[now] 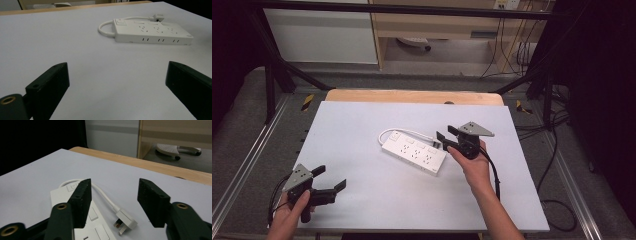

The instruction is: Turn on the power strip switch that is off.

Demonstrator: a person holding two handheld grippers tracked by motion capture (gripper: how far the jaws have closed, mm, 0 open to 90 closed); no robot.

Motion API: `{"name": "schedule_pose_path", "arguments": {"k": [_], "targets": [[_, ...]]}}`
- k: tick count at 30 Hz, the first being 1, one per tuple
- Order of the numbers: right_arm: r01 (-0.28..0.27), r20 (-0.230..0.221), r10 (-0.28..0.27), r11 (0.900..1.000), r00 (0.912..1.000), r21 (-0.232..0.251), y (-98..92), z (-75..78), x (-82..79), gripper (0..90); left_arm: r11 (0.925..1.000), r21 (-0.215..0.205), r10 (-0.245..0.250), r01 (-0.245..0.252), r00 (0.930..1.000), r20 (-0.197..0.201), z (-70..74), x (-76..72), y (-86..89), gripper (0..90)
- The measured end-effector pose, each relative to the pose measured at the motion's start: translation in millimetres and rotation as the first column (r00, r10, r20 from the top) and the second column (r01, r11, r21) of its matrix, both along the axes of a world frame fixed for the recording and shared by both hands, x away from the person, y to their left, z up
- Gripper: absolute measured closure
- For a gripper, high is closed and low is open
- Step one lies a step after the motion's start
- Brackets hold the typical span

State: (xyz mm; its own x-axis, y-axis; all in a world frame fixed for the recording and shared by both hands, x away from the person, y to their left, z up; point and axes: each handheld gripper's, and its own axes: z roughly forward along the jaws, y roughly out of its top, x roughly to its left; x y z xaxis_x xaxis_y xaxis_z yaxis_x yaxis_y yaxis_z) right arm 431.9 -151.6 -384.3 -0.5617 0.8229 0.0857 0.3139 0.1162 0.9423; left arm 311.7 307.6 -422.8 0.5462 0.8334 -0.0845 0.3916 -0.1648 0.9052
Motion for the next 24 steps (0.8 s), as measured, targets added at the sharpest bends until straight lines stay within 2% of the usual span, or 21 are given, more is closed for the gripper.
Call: {"name": "schedule_pose_path", "arguments": {"k": [9, 17, 24], "targets": [[0.01, 0.001, -0.01, 1.0, 1.0, -0.028, 5.1, -5.3, 2.6, 58.6, 1.0, 0.0, 0.0, 0.0, 1.0, -0.002, -0.2, 0.1, -0.1, 5.4], [-0.024, 0.002, 0.024, 0.999, 0.9997, -0.042, 14.8, -13.9, 6.2, 70.2, 1.0, -0.001, 0.001, -0.001, 1.0, -0.002, -0.3, 0.2, 0.4, 5.4], [-0.036, -0.004, 0.036, 0.997, 0.9993, -0.062, 23.6, -21.8, 8.8, 72.7, 1.0, -0.009, -0.003, 0.003, 1.0, -0.005, -0.6, 0.3, 0.7, 5.4]]}}
